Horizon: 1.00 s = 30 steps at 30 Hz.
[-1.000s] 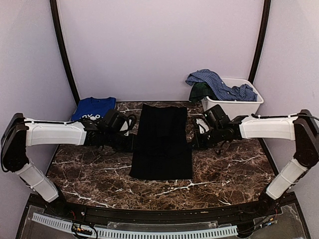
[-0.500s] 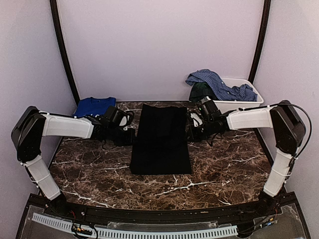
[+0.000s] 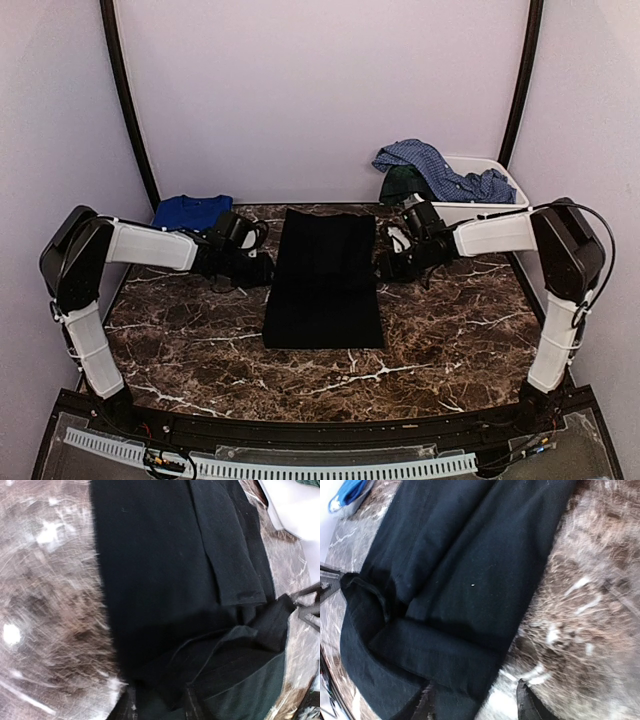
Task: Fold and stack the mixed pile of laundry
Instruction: Fold the rectangle-folded T-shirt at the center of the board, then smooth out the 2/3-rectangle-folded T-shirt at the center of the board.
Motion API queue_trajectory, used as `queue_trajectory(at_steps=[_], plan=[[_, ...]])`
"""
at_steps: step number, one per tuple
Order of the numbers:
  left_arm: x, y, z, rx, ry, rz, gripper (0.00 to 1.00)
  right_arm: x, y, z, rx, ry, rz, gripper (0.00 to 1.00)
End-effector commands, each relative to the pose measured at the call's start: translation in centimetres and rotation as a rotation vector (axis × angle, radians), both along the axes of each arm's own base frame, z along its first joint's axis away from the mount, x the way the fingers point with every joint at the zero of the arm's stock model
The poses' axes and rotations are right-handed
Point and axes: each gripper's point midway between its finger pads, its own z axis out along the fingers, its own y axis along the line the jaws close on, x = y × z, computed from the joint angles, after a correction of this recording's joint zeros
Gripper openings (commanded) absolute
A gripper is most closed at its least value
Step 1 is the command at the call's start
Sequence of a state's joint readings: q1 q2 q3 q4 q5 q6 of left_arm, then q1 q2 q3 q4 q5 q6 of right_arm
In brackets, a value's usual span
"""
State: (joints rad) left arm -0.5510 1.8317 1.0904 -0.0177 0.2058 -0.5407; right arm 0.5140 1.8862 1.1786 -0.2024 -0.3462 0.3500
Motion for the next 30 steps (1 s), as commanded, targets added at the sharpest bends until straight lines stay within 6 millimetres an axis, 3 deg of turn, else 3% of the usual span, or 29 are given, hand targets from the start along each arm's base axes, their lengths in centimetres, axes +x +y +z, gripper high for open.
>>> queue_trajectory(at_steps=[1,2,3,6,10,15,18,20,26,30], plan=[[1.0,2.2,5.2,-0.045,-0.089,0.051,0.45,0.5,-1.0,6.8,0.058,-0.127,0.002,0.58],[0.8,2.7,5.4,-0.043,-0.092,0.057,0.47,0.0,-1.1,8.1,0.072,-0.144,0.013,0.6],[0.6,2.8,6.9,-0.06,-0.119,0.049,0.49,-0.7,-1.1,8.8,0.091,-0.144,0.027,0.61],[-1.2,1.9,8.1,-0.134,-0.117,-0.014,0.52,-3.2,-0.5,9.7,0.163,-0.12,0.066,0.6],[-3.9,-0.1,7.9,-0.194,-0.105,-0.102,0.48,-7.1,2.1,8.3,0.199,-0.057,0.132,0.52],[-7.2,-4.0,5.0,-0.218,-0.043,-0.198,0.38,-10.4,6.2,4.4,0.194,0.029,0.195,0.43],[-8.0,-5.7,3.5,-0.234,-0.011,-0.223,0.34,-10.0,7.6,2.5,0.194,0.051,0.196,0.39],[-7.4,-6.1,3.0,-0.237,-0.019,-0.217,0.33,-9.0,8.5,2.0,0.195,0.049,0.194,0.36],[-4.6,-7.0,0.8,-0.164,-0.018,-0.218,0.31,-5.7,10.0,0.2,0.181,0.047,0.189,0.36],[-2.0,-6.8,0.5,-0.173,-0.021,-0.194,0.3,-2.8,9.3,-1.0,0.17,0.058,0.151,0.34]])
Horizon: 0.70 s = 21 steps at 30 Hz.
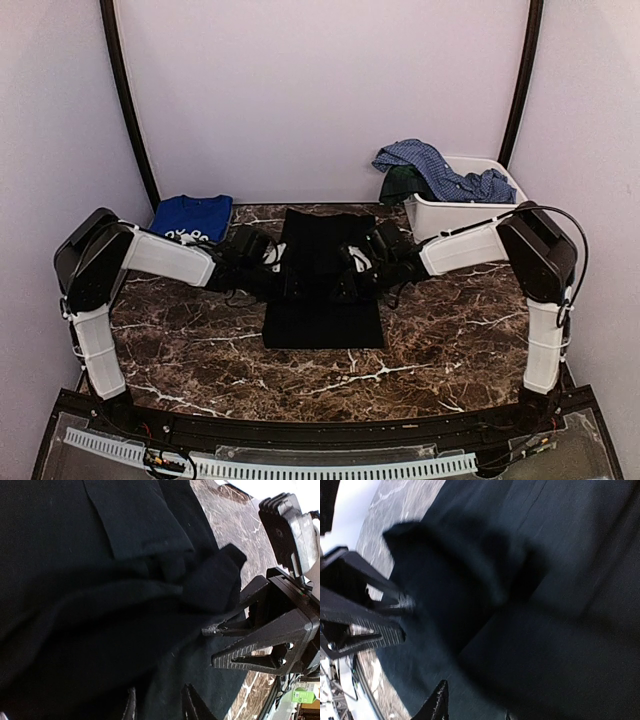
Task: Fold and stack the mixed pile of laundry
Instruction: Smooth out the 2/3-rectangle-folded T-shirt at the center of the board.
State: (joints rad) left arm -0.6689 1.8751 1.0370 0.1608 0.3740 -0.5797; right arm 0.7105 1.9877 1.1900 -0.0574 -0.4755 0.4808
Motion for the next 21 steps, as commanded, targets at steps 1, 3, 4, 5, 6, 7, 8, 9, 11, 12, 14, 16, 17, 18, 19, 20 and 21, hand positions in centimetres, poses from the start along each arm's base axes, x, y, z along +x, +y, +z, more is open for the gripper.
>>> queue_trajectory(at_steps=[1,3,4,5,6,7,8,9,11,12,14,16,17,18,19,20,21], plan=[[3.4,0.6,1.1,-0.02,-0.047,0.03,0.3,4.0,-0.4,0.5,0.031,-0.04,-0.043,0.34],[4.6,1.1,1.3,-0.028,-0.054,0.047,0.3,5.2,-0.7,0.8,0.038,-0.048,-0.054,0.34],[5.2,1.2,1.5,-0.029,-0.062,0.052,0.3,5.8,-0.8,1.0,0.034,-0.063,-0.052,0.34],[6.0,1.7,1.6,-0.028,-0.066,0.066,0.3,6.5,-0.9,0.9,0.024,-0.072,-0.054,0.34],[6.7,1.8,1.8,-0.028,-0.076,0.071,0.3,7.1,-1.0,0.9,0.013,-0.083,-0.056,0.34],[7.4,2.4,1.8,-0.024,-0.077,0.086,0.3,7.9,-1.1,0.9,0.007,-0.091,-0.06,0.34],[8.1,2.5,1.7,-0.019,-0.077,0.091,0.3,8.5,-1.2,0.8,0.002,-0.095,-0.061,0.34],[8.7,3.0,1.7,-0.017,-0.079,0.106,0.31,9.2,-1.3,0.9,-0.001,-0.1,-0.064,0.34],[9.7,3.7,1.7,-0.009,-0.086,0.126,0.31,10.1,-1.5,1.5,-0.009,-0.12,-0.074,0.33],[9.9,4.0,1.8,0.0,-0.084,0.133,0.32,10.4,-1.8,1.7,-0.019,-0.129,-0.079,0.34],[10.2,5.1,2.3,0.021,-0.09,0.161,0.34,10.3,-2.5,2.4,-0.04,-0.143,-0.087,0.34],[9.8,6.0,3.5,0.04,-0.113,0.178,0.37,9.6,-3.4,3.6,-0.054,-0.154,-0.086,0.37],[9.2,6.4,4.7,0.033,-0.128,0.179,0.39,8.8,-3.7,4.5,-0.049,-0.161,-0.085,0.37],[8.6,6.7,5.0,0.036,-0.123,0.178,0.4,7.9,-4.0,5.4,-0.034,-0.166,-0.081,0.38],[7.7,7.1,5.7,0.03,-0.125,0.177,0.41,6.8,-4.2,6.3,-0.013,-0.165,-0.076,0.39],[6.9,7.3,5.9,0.024,-0.107,0.176,0.42,5.6,-4.5,6.9,0.002,-0.158,-0.067,0.4],[5.6,7.8,6.2,0.02,-0.101,0.177,0.44,4.2,-4.7,7.2,0.014,-0.142,-0.055,0.41]])
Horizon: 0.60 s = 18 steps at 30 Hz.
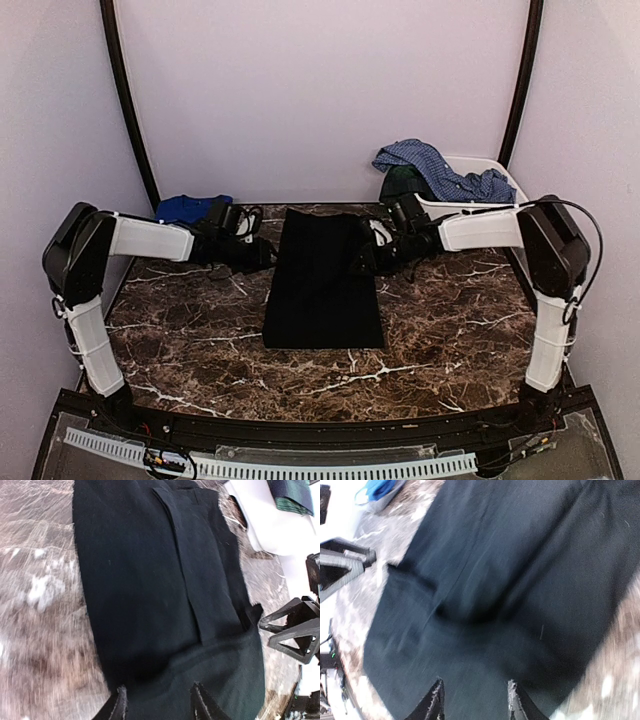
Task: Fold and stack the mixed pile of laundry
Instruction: Smooth out the 2/3-rectangle-folded T-shirt at the center of the board, then pick up the 2/3-rectangle-folded T-shirt from the center of the board.
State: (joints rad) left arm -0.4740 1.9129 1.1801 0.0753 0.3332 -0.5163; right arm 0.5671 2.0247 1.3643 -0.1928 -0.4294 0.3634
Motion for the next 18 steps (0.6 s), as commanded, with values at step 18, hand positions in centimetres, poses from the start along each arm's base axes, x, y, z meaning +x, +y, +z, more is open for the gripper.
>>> queue_trajectory(at_steps=[18], plan=[[-20.0,2.2,-3.8,-0.019,0.273,-0.081,0.46,-18.7,-5.7,-2.8,-0.003,0.256,-0.012,0.44]])
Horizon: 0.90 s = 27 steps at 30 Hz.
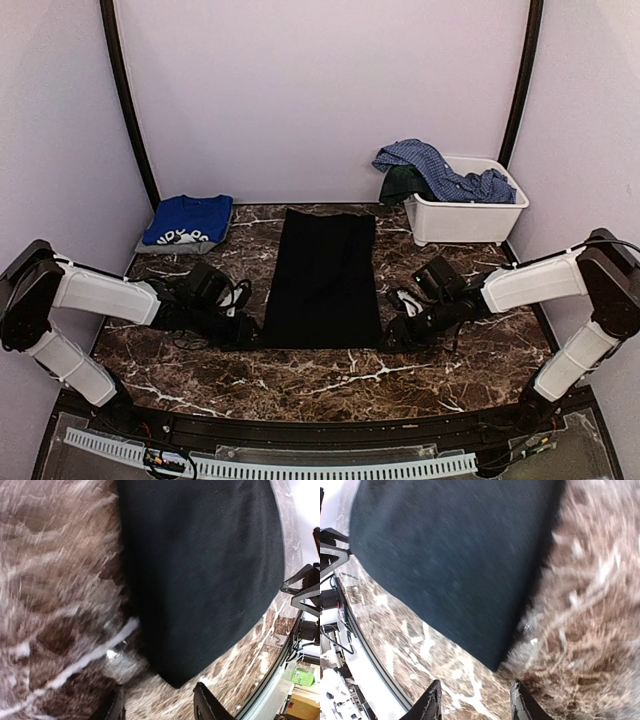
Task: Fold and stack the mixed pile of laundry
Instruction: Pick up the 2/3-rectangle-folded T-shirt from the center of the board.
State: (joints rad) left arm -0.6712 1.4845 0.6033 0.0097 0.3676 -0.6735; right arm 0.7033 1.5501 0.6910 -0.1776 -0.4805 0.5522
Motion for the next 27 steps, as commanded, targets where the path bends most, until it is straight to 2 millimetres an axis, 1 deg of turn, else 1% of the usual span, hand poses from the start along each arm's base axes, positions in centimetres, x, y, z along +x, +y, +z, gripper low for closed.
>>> queue_trajectory(at_steps=[1,5,8,9,12,14,16,17,18,19,20,21,22,25,27], plan=[[0.0,-0.3,0.9,-0.059,-0.01,0.029,0.46,0.7,0.5,0.6,0.039,-0.039,-0.044,0.44],[-0.3,-0.9,0.5,-0.067,-0.001,-0.016,0.46,0.6,0.7,-0.7,0.041,-0.016,-0.042,0.44],[-0.7,-1.5,0.2,-0.086,0.024,-0.045,0.44,0.2,0.9,-1.5,0.049,0.016,-0.044,0.41],[-0.7,-1.6,-0.2,-0.089,0.032,-0.046,0.43,0.5,1.2,-1.4,0.066,0.007,-0.046,0.4],[-1.1,-1.8,-0.9,-0.095,0.048,-0.053,0.39,0.4,1.3,-1.7,0.075,0.019,-0.048,0.35],[-1.0,-1.9,-1.1,-0.099,0.046,-0.049,0.36,0.4,1.4,-1.7,0.081,0.02,-0.051,0.28],[-0.9,-1.9,-1.2,-0.102,0.044,-0.045,0.28,0.2,1.5,-1.7,0.086,0.028,-0.047,0.19],[-0.9,-2.0,-1.1,-0.108,0.043,-0.046,0.21,0.0,1.5,-1.7,0.088,0.033,-0.046,0.14],[-1.0,-2.0,-1.1,-0.112,0.043,-0.047,0.18,-0.2,1.5,-1.6,0.089,0.036,-0.043,0.09],[-1.1,-2.2,-1.0,-0.121,0.041,-0.055,0.11,-0.4,1.4,-1.5,0.092,0.04,-0.044,0.04],[-1.2,-2.2,-0.8,-0.126,0.038,-0.056,0.08,-0.6,1.3,-1.5,0.091,0.044,-0.045,0.0],[-1.6,-2.3,-0.7,-0.125,0.041,-0.064,0.02,-0.9,1.2,-1.4,0.087,0.047,-0.047,0.0],[-2.0,-2.1,-0.6,-0.119,0.049,-0.067,0.01,-1.4,0.9,-1.4,0.078,0.054,-0.052,0.0],[-4.2,-1.8,-0.6,-0.104,0.08,-0.084,0.0,-3.2,-0.6,-1.5,0.028,0.086,-0.071,0.0],[-6.4,-1.3,-0.3,-0.107,0.098,-0.092,0.0,-4.8,-1.5,-1.5,0.02,0.11,-0.083,0.0]])
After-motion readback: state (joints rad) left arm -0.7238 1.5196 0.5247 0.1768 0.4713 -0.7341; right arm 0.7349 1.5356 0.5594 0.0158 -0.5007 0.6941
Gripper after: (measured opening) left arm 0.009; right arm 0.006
